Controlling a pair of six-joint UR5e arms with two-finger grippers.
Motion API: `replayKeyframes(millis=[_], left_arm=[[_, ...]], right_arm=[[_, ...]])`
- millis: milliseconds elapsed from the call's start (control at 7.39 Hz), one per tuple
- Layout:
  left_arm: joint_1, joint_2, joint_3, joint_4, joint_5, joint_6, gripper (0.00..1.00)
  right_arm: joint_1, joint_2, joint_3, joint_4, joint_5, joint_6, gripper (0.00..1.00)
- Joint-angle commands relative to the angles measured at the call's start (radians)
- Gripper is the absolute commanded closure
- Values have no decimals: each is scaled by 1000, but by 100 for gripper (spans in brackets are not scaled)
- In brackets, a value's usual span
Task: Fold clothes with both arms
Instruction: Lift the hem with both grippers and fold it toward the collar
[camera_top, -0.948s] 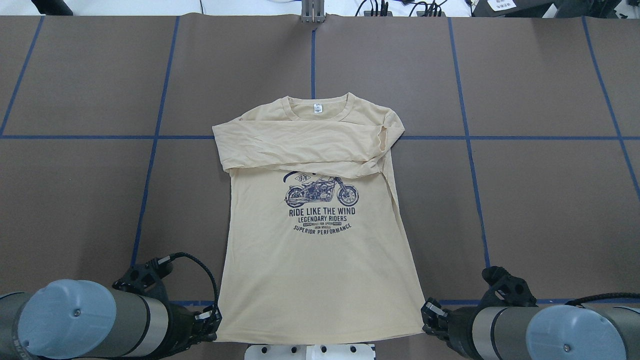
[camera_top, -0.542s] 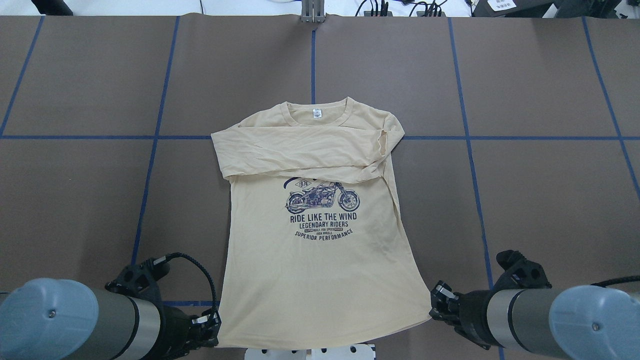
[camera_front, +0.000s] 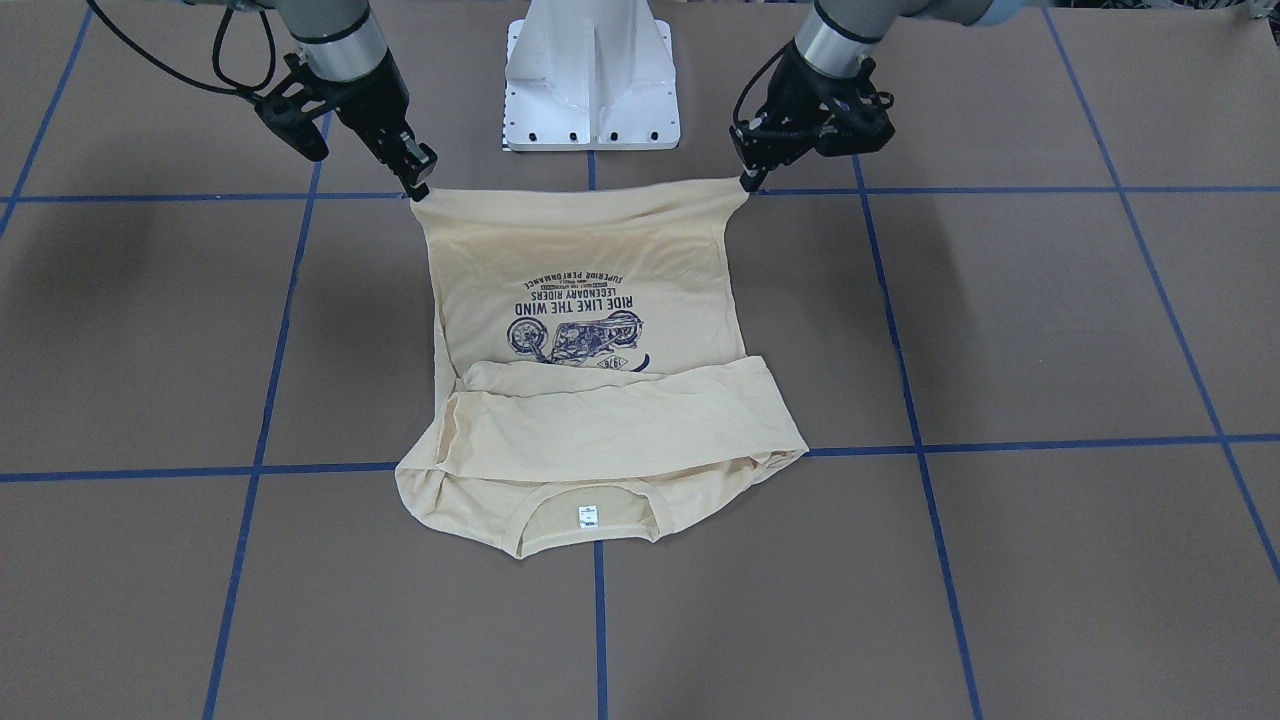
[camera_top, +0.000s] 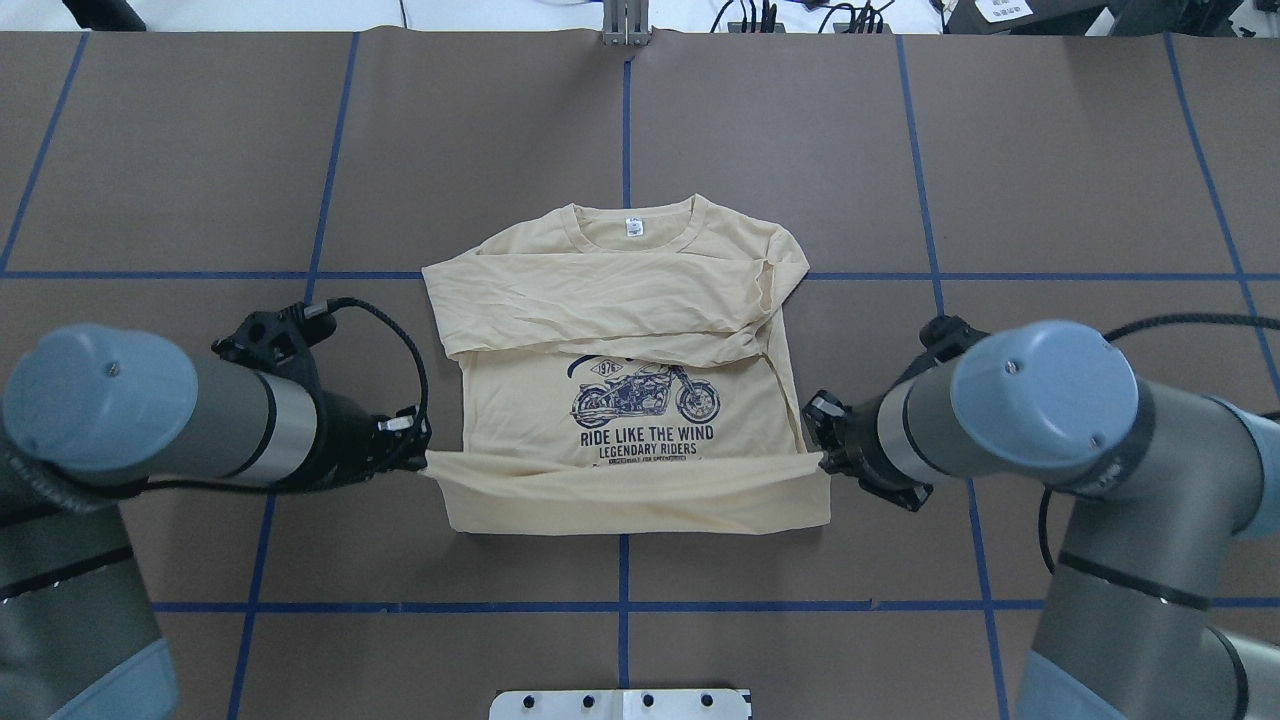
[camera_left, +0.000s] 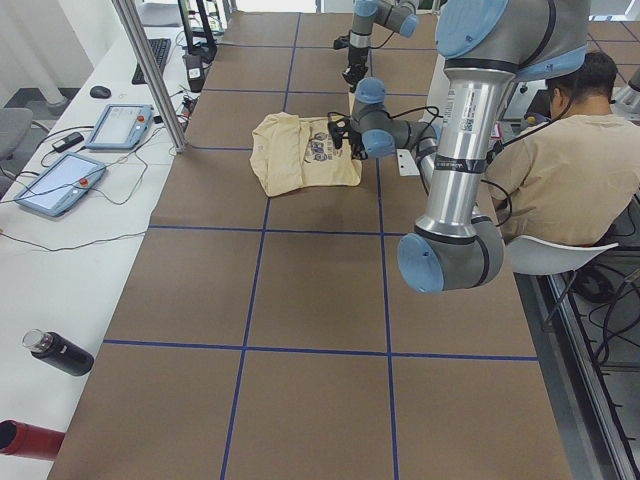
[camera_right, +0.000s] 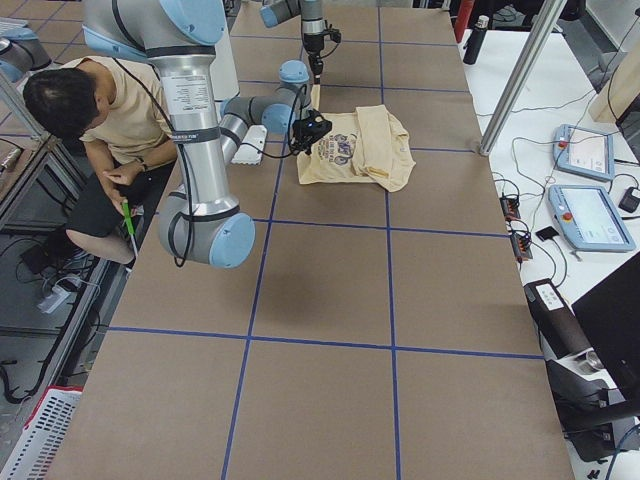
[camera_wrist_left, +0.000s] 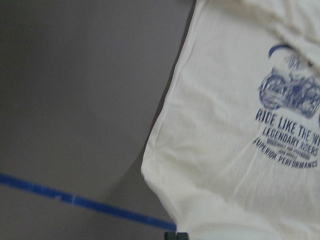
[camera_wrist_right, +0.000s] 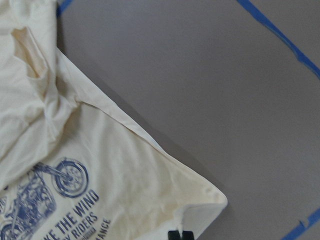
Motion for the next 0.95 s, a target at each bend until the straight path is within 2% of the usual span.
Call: replayKeyframes(millis=[0, 135, 542, 812], left_arm=[[-138, -116, 204, -15, -20, 105, 100], [-173, -166, 282, -33, -20, 118, 100], [-255, -252, 421, -90, -18, 161, 100], [-255, -296, 551, -192, -14, 159, 100]], right_arm=[[176, 85, -144, -60, 79, -254, 100], [213, 137, -237, -59, 79, -322, 100], [285, 341, -561, -31, 78, -459, 100], [285, 389, -762, 175, 75, -454, 100]])
